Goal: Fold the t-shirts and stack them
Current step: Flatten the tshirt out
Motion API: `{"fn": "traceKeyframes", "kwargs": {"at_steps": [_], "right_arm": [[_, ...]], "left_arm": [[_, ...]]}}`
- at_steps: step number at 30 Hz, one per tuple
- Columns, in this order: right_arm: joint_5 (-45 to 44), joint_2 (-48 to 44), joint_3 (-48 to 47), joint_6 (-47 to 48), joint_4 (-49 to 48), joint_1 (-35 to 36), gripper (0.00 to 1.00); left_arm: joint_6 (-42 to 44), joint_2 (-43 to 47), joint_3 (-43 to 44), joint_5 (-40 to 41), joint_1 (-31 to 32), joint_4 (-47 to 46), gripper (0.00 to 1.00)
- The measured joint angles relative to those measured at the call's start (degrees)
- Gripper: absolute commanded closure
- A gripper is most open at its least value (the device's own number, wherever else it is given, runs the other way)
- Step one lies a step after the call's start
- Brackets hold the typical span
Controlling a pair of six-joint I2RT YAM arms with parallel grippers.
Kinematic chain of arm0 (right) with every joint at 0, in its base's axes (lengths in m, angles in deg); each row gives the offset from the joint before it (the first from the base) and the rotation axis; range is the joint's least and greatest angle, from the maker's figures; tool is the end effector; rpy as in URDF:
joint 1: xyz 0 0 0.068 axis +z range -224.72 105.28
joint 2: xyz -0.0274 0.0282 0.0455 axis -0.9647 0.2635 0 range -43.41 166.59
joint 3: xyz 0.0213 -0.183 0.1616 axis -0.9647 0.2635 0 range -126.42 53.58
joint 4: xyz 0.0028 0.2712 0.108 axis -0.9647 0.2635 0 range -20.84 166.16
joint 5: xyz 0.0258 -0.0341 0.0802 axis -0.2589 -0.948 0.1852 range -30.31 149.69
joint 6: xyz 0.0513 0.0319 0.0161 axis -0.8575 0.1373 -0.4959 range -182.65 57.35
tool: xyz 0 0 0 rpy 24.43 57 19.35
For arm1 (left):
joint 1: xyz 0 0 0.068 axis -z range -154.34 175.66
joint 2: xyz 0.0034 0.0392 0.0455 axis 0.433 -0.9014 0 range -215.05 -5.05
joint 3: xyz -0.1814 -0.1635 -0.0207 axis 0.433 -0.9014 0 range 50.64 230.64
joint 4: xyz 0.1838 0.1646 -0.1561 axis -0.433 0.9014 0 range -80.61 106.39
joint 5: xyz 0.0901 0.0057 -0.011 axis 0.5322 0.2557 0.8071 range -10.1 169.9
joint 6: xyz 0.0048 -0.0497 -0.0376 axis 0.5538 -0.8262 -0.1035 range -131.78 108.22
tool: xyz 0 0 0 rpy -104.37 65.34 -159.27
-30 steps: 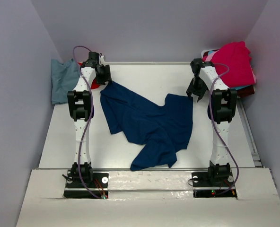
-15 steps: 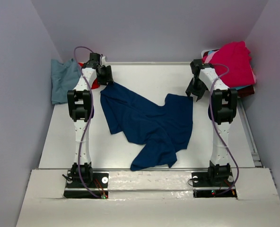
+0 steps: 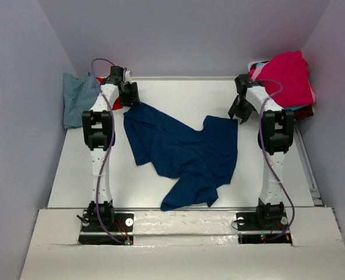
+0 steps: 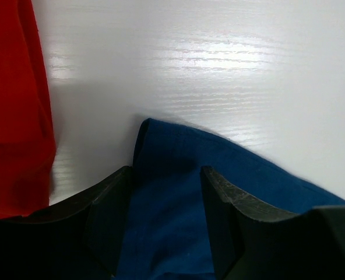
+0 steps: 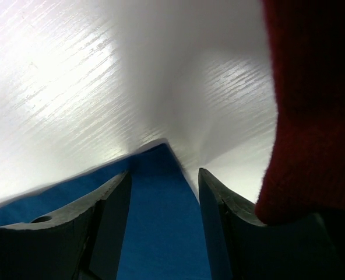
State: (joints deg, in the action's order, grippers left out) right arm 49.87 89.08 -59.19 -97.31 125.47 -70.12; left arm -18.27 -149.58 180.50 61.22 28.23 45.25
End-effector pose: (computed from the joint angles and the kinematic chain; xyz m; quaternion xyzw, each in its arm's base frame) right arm 0.4883 0.0312 0.1326 0.2665 0.9524 -0.0393 0.1426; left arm 0.5696 -0.0409 0.1459 0.0231 0.9301 -0.1786 0.3202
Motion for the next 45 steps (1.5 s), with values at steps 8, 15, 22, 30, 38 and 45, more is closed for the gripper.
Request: {"fn": "traceKeyframes", "kwargs": {"at_steps": [8,15,22,30,38,45], "right_arm": [[1.05,0.00,-0.02,-0.48,-1.01,-0.02,0.58],[2.34,0.00,-0.04,-1.31,-1.88,-0.04,0.64],[4.22,0.02,-0.42,-2.03,-2.67,0.07,0.70],[4.37,0.31,-1.16,-2.21,-1.95,0.17,0.60],[1.05,-0.59,1.49,-0.37,-2.67,0.59,0.57],[-1.09,-2.10,4.81,0.70,-3.80,0.74,0.57]], "left_arm": [[0.00,0.20,-0.44,-0.66,-0.02,-0.07,0.38],[-0.02,0.92,-1.66,-1.25,-0.02,-0.07,0.38],[-0.07,1.27,-2.36,-1.36,0.00,-0.17,0.38],[-0.24,2.19,-3.87,-1.70,-0.04,-0.26,0.38],[-0.44,2.51,-4.37,-1.70,-0.07,-0.22,0.39],[-0.61,2.54,-4.37,-1.86,-0.44,-0.13,0.39]]}}
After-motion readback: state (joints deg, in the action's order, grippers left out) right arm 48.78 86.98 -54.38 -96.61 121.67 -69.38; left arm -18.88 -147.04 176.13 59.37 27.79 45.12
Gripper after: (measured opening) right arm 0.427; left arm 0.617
